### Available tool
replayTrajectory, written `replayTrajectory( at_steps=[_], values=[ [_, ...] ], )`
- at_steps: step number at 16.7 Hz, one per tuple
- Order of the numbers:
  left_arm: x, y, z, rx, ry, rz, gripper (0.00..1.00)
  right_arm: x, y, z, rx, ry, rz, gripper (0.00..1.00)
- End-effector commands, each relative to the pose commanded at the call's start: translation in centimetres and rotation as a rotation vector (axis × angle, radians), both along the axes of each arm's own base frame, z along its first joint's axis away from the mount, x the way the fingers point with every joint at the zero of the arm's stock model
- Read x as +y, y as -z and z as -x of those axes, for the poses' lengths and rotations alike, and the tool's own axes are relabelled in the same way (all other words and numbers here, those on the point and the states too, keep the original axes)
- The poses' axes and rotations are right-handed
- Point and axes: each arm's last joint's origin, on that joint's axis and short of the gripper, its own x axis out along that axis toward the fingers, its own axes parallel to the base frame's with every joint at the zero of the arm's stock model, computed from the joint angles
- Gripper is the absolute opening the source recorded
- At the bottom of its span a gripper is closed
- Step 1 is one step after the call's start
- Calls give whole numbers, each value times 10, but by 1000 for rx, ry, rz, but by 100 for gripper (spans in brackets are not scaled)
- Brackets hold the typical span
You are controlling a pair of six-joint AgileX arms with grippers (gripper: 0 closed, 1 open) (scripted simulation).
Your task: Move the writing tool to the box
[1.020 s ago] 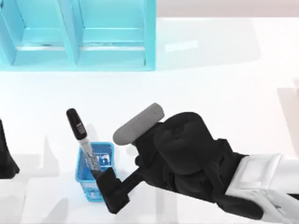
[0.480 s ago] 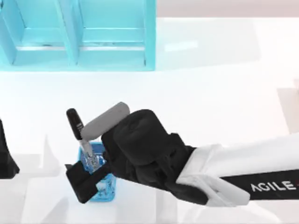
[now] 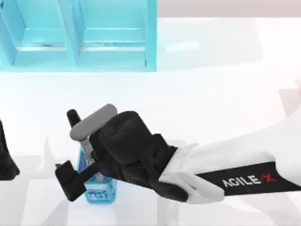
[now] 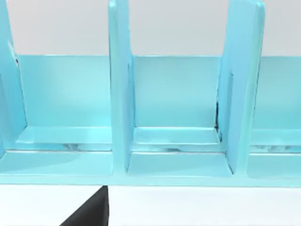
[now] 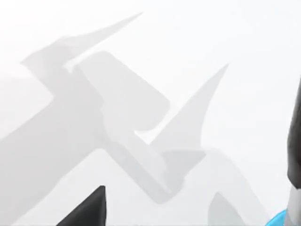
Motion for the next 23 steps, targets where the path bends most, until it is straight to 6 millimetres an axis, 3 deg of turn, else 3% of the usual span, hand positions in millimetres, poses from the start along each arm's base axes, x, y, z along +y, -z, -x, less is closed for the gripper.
replayTrajectory(
  at_steps=[13, 21, 23],
  values=[
    [0, 0, 0, 0, 0, 0, 100, 0, 0, 0, 0, 0, 0, 2],
    [0, 0, 0, 0, 0, 0, 100, 0, 0, 0, 0, 0, 0, 0],
    [0, 0, 0, 0, 0, 0, 100, 2, -11, -4, -21, 10, -24, 0]
  ],
)
